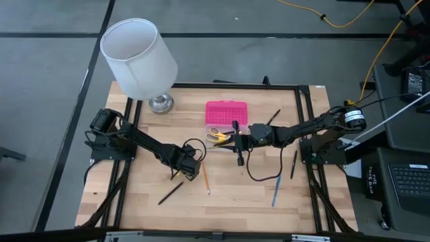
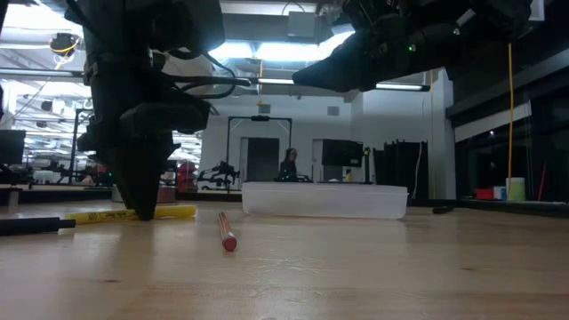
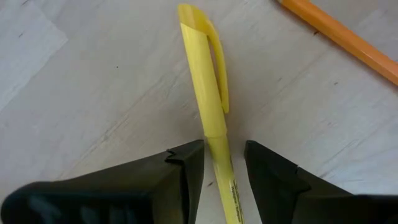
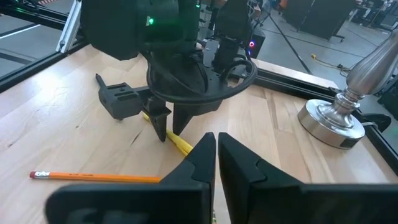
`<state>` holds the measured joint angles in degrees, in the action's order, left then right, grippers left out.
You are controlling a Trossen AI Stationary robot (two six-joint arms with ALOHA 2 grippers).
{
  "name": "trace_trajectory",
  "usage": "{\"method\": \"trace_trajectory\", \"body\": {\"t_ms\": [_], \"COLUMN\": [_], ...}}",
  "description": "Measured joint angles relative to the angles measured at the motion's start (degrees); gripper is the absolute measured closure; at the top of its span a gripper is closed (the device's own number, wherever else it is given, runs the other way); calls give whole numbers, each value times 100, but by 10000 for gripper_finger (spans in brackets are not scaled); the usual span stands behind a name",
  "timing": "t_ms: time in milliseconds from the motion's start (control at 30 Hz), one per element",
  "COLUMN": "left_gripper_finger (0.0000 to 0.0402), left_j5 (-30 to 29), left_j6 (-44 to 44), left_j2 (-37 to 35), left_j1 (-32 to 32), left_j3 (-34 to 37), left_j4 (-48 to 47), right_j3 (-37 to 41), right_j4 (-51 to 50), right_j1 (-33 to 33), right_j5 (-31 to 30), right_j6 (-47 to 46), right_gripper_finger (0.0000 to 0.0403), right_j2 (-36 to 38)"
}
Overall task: Pick & place school supplies into a supply box
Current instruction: Put the yellow pen into the pink supply box
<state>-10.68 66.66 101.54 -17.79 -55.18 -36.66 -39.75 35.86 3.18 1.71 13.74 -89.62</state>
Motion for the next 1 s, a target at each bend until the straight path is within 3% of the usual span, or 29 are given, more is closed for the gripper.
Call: {"method": "trace_trajectory", "body": {"t_ms": [200,600,1000], "left_gripper_finger": [296,387,384], "left_j5": [-184,-164,-390], "left_j6": [-58,-44,14], "left_j2": [11,22,-127], "left_j1": [-66,-64,-213], "left_j3": [4,9,25], "left_j4": [21,43,69], "right_j3": [0,0,0], "right_j4": [2,-2,-66], "right_j1": [2,2,1], "right_j5": [-2,-4,-3], "right_j6": [-41,-149,-192], "right_gripper_finger": [377,377,377], "right_j2": [0,0,0]}}
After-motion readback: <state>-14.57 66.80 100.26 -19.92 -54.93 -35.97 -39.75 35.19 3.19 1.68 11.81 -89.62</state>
